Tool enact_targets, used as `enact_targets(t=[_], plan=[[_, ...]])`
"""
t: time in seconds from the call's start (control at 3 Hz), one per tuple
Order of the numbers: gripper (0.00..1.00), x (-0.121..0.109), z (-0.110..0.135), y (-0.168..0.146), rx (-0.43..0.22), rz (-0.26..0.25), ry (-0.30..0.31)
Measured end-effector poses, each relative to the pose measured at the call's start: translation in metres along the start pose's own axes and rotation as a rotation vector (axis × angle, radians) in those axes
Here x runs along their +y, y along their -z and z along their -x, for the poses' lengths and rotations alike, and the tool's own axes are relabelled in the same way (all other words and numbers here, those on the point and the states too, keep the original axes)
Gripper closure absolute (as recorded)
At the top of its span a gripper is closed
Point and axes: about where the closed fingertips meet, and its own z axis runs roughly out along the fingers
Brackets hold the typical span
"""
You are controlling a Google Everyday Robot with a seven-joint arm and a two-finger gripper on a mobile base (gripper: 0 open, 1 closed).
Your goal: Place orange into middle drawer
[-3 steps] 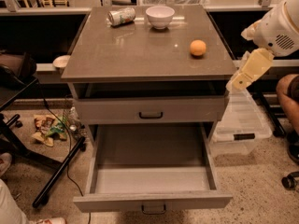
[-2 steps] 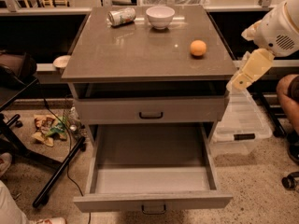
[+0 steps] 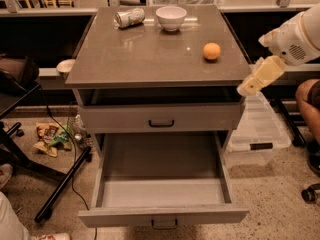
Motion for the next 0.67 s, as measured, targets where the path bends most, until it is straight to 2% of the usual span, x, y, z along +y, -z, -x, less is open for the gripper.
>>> enact_targets(t=[0.33,0.67], plan=[[0.0,-0.049,-0.006,-0.044,-0.121,-0.038,-0.084],[0.0,-0.091,-0.005,-0.081,-0.213,-0.08,-0.143]])
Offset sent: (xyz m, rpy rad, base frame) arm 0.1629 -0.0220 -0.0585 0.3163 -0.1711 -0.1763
